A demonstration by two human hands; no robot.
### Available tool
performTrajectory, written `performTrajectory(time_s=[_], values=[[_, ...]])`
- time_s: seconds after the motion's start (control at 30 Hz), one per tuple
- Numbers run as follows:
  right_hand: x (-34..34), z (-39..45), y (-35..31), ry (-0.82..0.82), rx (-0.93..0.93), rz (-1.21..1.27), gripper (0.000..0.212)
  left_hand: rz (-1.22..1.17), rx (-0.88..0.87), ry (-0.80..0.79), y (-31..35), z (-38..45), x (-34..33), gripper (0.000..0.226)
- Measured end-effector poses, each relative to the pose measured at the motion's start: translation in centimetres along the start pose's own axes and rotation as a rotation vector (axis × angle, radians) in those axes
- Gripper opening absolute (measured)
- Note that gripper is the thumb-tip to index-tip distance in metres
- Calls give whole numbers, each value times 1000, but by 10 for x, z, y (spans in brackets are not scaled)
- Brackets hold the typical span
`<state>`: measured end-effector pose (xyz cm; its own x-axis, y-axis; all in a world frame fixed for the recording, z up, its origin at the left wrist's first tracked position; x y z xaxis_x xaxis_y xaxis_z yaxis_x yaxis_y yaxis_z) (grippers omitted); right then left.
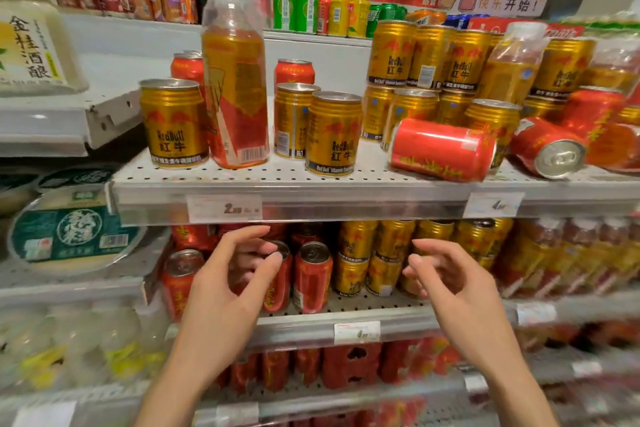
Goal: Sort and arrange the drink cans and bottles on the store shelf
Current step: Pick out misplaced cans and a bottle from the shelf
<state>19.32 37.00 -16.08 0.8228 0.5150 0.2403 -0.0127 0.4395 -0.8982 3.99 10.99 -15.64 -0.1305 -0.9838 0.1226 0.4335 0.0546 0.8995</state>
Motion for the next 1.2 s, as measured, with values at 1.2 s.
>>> performTrajectory(time_s=[1.2], values=[[96, 120, -111, -178, 1071, -433, 52, 715, -766, 362, 191, 40, -124, 35]])
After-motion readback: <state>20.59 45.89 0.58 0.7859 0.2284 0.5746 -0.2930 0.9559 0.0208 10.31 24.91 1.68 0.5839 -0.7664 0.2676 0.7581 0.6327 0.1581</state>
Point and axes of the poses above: each hand's wrist, its own z-axis towards the middle knuckle, its own x-axis out of the back of the hand, y = z × x, the point moved 10 cm from there along z, towards the middle knuckle, and after that the axes turned 10 degrees about y, right-handed, at the moved point
